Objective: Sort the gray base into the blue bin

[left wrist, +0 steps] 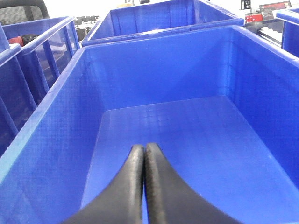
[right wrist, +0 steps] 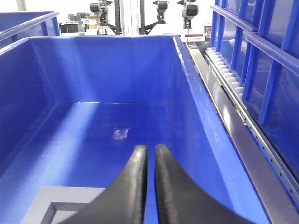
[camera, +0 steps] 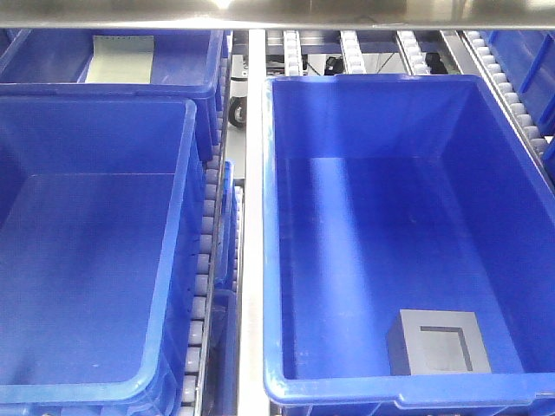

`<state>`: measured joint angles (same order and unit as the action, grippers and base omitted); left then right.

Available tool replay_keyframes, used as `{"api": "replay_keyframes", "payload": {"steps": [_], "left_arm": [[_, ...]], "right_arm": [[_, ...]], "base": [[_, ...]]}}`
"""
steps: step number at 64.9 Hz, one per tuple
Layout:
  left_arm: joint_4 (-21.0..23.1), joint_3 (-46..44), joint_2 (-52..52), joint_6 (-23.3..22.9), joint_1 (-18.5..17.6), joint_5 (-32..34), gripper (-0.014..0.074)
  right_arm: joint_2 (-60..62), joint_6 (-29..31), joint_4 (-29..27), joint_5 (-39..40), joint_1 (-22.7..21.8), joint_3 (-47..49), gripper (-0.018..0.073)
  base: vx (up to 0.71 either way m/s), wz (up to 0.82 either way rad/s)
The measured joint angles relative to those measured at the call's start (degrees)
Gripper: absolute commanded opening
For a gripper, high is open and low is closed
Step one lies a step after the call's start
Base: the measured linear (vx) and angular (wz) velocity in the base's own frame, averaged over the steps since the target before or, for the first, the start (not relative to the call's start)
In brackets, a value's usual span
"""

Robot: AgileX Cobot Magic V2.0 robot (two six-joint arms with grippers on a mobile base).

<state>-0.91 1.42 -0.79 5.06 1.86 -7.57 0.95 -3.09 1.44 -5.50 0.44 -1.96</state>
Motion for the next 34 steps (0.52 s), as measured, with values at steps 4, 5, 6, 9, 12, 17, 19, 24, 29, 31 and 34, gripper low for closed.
{"api": "replay_keyframes", "payload": {"steps": [4, 5, 6, 9, 12, 17, 19, 24, 29, 31, 34], "left_arm": [[0.0, 0.0, 0.0, 0.0, 0.0, 0.0, -0.0006], [0.0, 0.0, 0.0, 0.0, 0.0, 0.0, -0.0006], [0.0, 0.0, 0.0, 0.0, 0.0, 0.0, -0.0006], [0.0, 0.0, 0.0, 0.0, 0.0, 0.0, -0.0006], [0.0, 0.0, 0.0, 0.0, 0.0, 0.0, -0.0006], [0.0, 0.0, 0.0, 0.0, 0.0, 0.0, -0.0006], [0.0, 0.0, 0.0, 0.0, 0.0, 0.0, -0.0006], [0.0, 0.0, 0.0, 0.0, 0.0, 0.0, -0.0006], [0.0, 0.0, 0.0, 0.0, 0.0, 0.0, -0.0006], [0.0, 0.0, 0.0, 0.0, 0.0, 0.0, -0.0006], [0.0, 0.0, 0.0, 0.0, 0.0, 0.0, -0.0006]], "right_arm": [[0.0, 0.0, 0.0, 0.0, 0.0, 0.0, -0.0004], [0.0, 0.0, 0.0, 0.0, 0.0, 0.0, -0.0004], [0.0, 0.0, 0.0, 0.0, 0.0, 0.0, -0.0004], [0.0, 0.0, 0.0, 0.0, 0.0, 0.0, -0.0004], [0.0, 0.0, 0.0, 0.0, 0.0, 0.0, -0.0004], [0.0, 0.0, 0.0, 0.0, 0.0, 0.0, -0.0004], [0.0, 0.0, 0.0, 0.0, 0.0, 0.0, -0.0004], [0.0, 0.0, 0.0, 0.0, 0.0, 0.0, -0.0004], [0.0, 0.0, 0.0, 0.0, 0.0, 0.0, -0.0004], [0.0, 0.0, 0.0, 0.0, 0.0, 0.0, -0.0004], [0.0, 0.0, 0.0, 0.0, 0.0, 0.0, -0.0004]], "base": [[0.00, 0.00], [0.00, 0.00], [0.00, 0.00], [0.00, 0.00], [0.00, 0.00], [0.00, 0.00], [0.00, 0.00], [0.00, 0.00], [0.00, 0.00], [0.00, 0.00], [0.00, 0.00]]}}
